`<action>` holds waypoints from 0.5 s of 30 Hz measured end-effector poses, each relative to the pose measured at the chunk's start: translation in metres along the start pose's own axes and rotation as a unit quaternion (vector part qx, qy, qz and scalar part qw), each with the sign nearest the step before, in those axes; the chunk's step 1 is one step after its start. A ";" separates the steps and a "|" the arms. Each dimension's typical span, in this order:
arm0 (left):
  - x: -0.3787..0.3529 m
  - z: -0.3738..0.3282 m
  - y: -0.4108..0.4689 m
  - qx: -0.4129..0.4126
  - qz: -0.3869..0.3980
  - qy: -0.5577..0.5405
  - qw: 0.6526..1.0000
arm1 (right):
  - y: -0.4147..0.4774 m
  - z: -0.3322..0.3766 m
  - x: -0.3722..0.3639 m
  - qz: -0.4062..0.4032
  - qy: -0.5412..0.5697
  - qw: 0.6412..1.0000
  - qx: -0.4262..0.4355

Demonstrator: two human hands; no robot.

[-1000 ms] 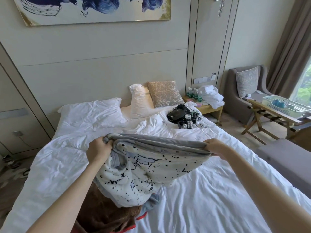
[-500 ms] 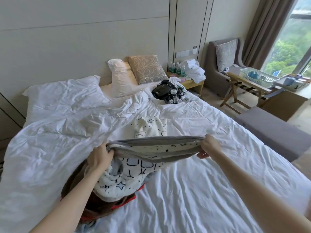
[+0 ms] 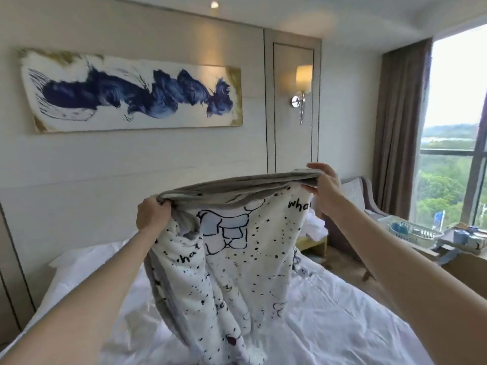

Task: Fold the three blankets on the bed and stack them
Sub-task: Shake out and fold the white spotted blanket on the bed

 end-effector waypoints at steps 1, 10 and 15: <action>0.018 -0.025 0.017 -0.024 -0.021 -0.003 0.999 | 0.007 0.029 -0.007 0.003 0.009 0.999 0.032; 0.132 -0.129 -0.001 -0.227 -0.059 0.076 0.969 | -0.024 0.135 0.034 -0.030 0.112 0.992 0.042; 0.105 -0.067 -0.120 -0.180 0.136 0.154 0.962 | -0.074 0.072 0.112 -0.090 0.078 0.987 -0.113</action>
Point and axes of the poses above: each hand's wrist, its own y-axis towards the middle knuckle, its own x-axis out of the back of the hand, z = x × y, the point moved 2 cm from there along y, towards the middle knuckle, and after that the axes turned 2 degrees about y, right-handed, at the moved point
